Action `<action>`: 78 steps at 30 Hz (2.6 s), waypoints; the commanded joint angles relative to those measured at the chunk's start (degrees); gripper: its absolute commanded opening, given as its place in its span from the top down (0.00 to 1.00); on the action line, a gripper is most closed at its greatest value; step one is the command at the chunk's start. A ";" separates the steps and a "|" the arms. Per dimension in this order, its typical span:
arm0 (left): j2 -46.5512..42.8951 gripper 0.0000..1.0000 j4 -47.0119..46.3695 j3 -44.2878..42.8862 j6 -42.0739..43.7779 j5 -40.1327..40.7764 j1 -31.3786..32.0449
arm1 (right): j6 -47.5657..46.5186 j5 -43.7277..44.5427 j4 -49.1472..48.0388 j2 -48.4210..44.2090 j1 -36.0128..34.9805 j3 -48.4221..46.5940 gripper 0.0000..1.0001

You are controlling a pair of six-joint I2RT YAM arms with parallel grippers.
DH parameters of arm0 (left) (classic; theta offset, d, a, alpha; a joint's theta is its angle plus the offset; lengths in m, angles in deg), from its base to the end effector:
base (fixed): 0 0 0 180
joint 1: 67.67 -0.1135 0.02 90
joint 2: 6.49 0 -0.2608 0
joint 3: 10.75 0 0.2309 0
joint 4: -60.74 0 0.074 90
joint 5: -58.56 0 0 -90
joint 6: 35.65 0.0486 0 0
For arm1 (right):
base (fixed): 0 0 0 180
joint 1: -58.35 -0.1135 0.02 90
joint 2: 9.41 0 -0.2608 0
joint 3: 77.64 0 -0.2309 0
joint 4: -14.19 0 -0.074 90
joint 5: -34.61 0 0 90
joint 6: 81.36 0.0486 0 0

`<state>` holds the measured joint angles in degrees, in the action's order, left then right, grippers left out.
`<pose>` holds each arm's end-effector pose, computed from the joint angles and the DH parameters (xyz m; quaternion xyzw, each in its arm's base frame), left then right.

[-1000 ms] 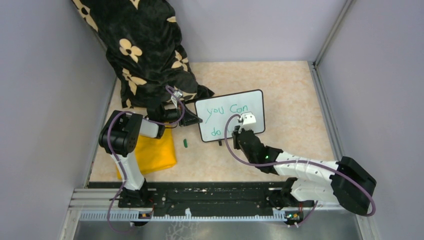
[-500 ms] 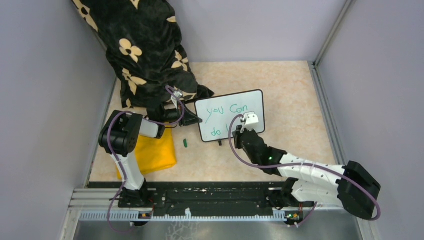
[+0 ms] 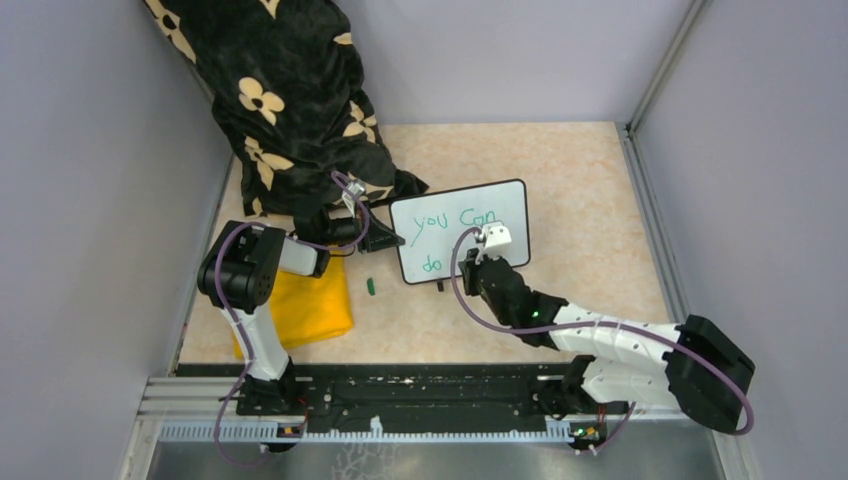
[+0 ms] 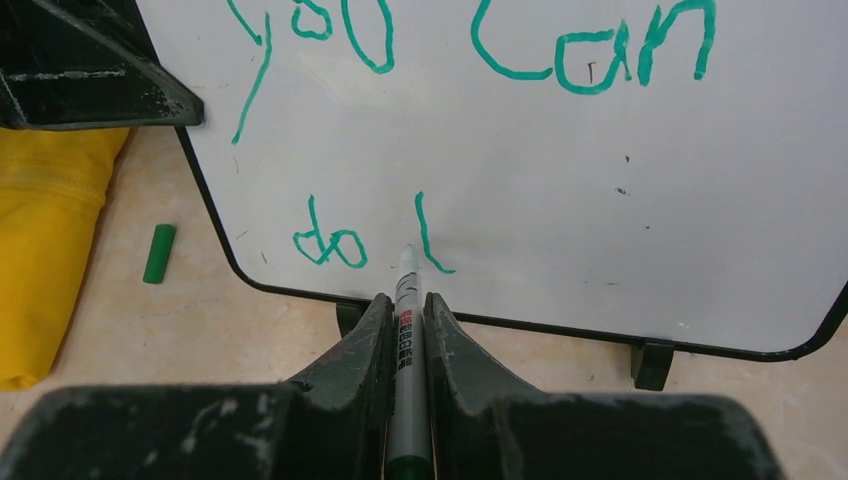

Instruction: Write a sentence on the whiteboard

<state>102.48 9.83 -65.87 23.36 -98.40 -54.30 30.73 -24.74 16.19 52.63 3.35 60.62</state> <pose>0.3145 -0.1207 0.1689 0.2828 0.6558 -0.5872 0.3810 0.1473 0.1672 0.2198 -0.0857 0.8099 0.1631 0.5569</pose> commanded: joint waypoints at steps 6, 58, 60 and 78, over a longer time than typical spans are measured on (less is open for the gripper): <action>2.04 1.00 6.10 0.46 1.98 1.30 1.23 | -0.62 0.52 -4.38 1.98 -0.10 -4.17 1.00; 2.17 1.00 6.47 0.35 2.07 1.30 1.31 | 0.87 2.60 -0.79 -1.75 2.31 -1.07 1.00; 2.15 1.00 6.47 0.34 2.07 1.27 1.37 | 0.56 1.81 -2.02 -3.40 2.34 -0.49 1.00; 2.17 1.00 6.51 0.36 2.15 1.30 1.40 | -1.26 2.00 -4.00 -3.29 2.79 -3.86 1.00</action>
<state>102.48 9.89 -65.89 23.43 -98.42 -54.28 30.14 -22.49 15.66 48.44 5.58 60.48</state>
